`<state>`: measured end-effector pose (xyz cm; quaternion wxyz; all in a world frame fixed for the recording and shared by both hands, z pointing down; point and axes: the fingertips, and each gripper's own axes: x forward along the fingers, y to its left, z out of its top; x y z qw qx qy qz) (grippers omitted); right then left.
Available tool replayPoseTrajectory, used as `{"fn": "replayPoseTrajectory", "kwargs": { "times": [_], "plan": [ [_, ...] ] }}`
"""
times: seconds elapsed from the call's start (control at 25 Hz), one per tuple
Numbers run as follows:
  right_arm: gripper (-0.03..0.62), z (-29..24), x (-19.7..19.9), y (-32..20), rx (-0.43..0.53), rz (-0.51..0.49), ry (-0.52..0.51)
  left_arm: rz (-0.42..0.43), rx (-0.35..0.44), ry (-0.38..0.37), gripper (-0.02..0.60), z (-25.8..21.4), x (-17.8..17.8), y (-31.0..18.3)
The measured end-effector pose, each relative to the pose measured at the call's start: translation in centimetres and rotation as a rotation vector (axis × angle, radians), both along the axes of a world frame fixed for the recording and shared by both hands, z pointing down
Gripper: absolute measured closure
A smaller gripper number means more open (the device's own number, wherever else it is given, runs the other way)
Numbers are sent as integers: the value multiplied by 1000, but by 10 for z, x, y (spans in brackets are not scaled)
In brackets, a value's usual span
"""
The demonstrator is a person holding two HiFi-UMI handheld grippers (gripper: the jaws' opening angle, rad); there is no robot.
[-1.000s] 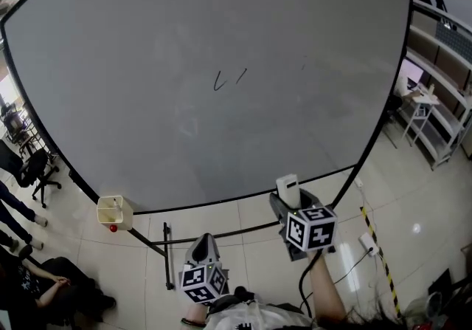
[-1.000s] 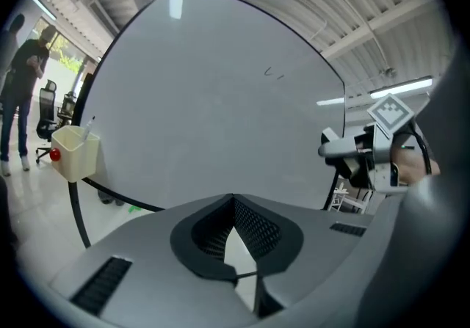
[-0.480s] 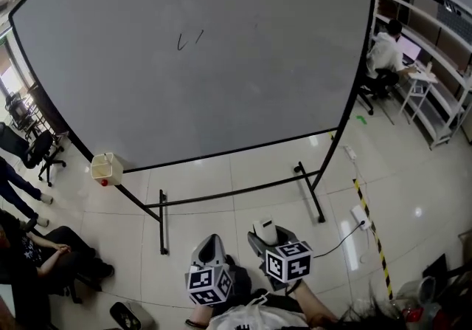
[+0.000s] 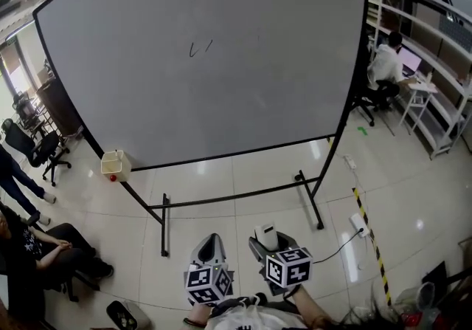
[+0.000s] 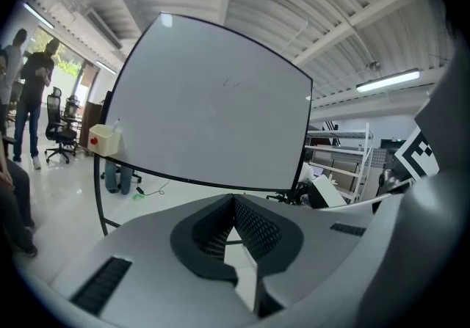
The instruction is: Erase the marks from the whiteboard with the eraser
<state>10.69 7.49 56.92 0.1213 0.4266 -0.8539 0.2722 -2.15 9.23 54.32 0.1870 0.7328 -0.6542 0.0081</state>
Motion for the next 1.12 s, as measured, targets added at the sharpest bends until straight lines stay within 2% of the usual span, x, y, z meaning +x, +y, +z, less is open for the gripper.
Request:
{"fn": "replayPoseTrajectory", "kwargs": {
  "times": [0.16, 0.28, 0.52, 1.12],
  "plan": [
    [319, -8, -7, 8, 37, 13, 39, 12, 26, -18, 586, -8, -6, 10],
    [319, -6, -16, 12, 51, -2, 76, -9, 25, -8, 586, -5, -16, 14],
    [318, -7, -36, 18, 36, -22, 68, -11, 37, -2, 586, -8, -30, 19],
    [319, 0, -39, 29, 24, -11, 109, 15, 12, -1, 586, -3, -33, 31]
  ]
}}
